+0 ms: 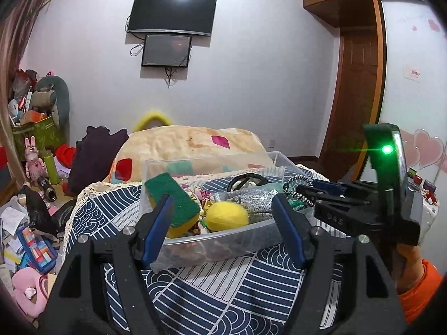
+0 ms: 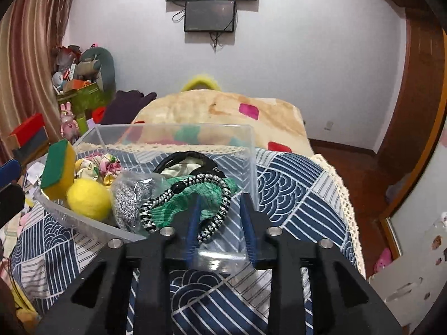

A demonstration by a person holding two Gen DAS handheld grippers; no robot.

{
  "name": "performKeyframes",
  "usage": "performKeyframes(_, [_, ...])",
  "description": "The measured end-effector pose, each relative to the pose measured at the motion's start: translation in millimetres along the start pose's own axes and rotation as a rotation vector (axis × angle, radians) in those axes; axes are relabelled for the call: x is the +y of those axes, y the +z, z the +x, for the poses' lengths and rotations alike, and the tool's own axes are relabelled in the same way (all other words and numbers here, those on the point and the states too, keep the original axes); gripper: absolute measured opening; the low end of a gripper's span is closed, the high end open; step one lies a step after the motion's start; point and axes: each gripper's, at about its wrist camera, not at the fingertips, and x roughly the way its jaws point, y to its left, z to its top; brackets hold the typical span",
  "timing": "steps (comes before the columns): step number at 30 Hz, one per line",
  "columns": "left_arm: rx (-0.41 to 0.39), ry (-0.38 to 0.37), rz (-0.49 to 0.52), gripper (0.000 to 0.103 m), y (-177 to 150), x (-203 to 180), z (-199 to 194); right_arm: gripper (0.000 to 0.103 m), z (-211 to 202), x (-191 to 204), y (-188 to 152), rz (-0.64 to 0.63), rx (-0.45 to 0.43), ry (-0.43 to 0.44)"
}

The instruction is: Organize soft objects

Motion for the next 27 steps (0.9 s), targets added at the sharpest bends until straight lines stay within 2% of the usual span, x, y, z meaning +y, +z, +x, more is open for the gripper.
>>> performKeyframes(5, [-0.028, 0.017, 0.007, 0.072, 3.2, 2.5, -9.3, 0.041, -20.0, -4.2, 0.3, 0.000, -0.040, 0.020])
performKeyframes(13, [-0.100, 0.019, 0.021, 0.072, 16.1, 3.9, -37.5, 0.047, -78.5, 1.7, 5.8, -0.016, -0.185, 0.102])
performKeyframes(20, [-0.167, 0.018, 0.057, 0.072, 25.6, -5.9, -66.8, 0.073, -126.3, 7.6, 5.8, -0.012, -0.324, 0.147])
performKeyframes(22, [-0.178, 0.013, 0.058, 0.075, 26.5, -6.5, -73.2, 0.081, -136.1, 8.7, 5.2, -0.005, -0.354, 0.151])
performKeyframes(24, [-0.199, 0.009, 0.056, 0.091, 27.5, -7.0, -80.8, 0.086, -141.4, 10.4, 3.4, -0.006, -0.379, 0.146])
performKeyframes(26, [-0.223, 0.012, 0.050, 0.099, 26.7, -7.3, -87.9, 0.089, -144.7, 13.5, 1.1, -0.016, -0.401, 0.145])
performKeyframes(27, [-0.237, 0.014, 0.049, 0.100, 26.3, -7.9, -91.3, 0.093, -145.7, 15.6, -0.1, -0.021, -0.410, 0.139])
